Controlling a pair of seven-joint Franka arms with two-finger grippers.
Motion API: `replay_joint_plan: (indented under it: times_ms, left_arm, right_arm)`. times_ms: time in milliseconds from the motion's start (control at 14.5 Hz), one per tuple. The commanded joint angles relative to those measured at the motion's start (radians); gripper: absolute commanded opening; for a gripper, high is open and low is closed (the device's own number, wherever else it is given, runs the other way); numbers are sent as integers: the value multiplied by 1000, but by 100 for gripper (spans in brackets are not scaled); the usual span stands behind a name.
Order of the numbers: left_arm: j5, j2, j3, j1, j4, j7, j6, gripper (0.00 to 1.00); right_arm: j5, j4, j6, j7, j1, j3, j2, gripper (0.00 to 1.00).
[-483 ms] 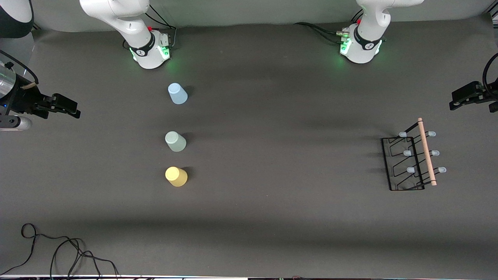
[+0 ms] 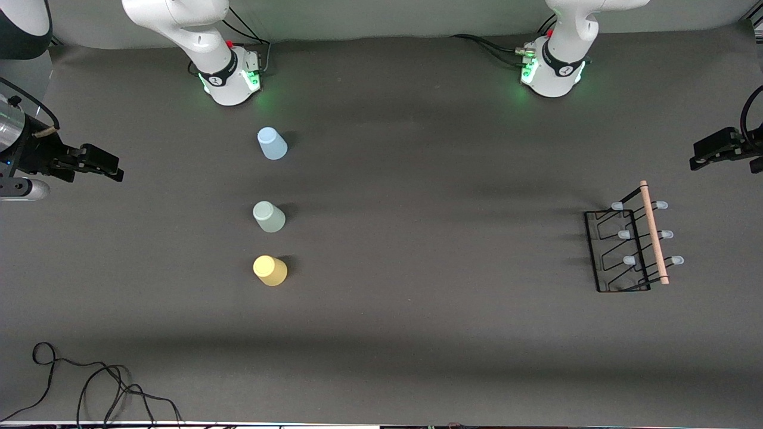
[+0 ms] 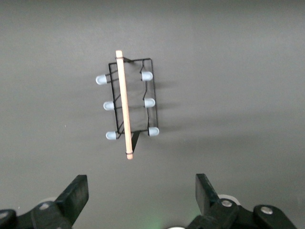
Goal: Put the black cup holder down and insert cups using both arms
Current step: 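Reach the left gripper toward the black wire rack while the right gripper advances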
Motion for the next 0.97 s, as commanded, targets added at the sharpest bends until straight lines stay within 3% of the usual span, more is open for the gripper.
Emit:
replay_joint_plan:
  times_ms: [0,345,552,897]
  left_arm:
    - [3,-14,3,35,-127,0,178,100]
    - [4,87,5,64,-242,26,370,100]
    - [6,115,5,101,-314,26,403,95]
    - [11,106,5,108,-540,28,637,87]
  right_arm:
    - [-20,26,-17,-15,6,0,11,100]
    - [-15,25,-19,-12,8,1,11,100]
    - [-6,19,-17,16,13,4,11,100]
    - [19,20,32,246,147,4,59,100]
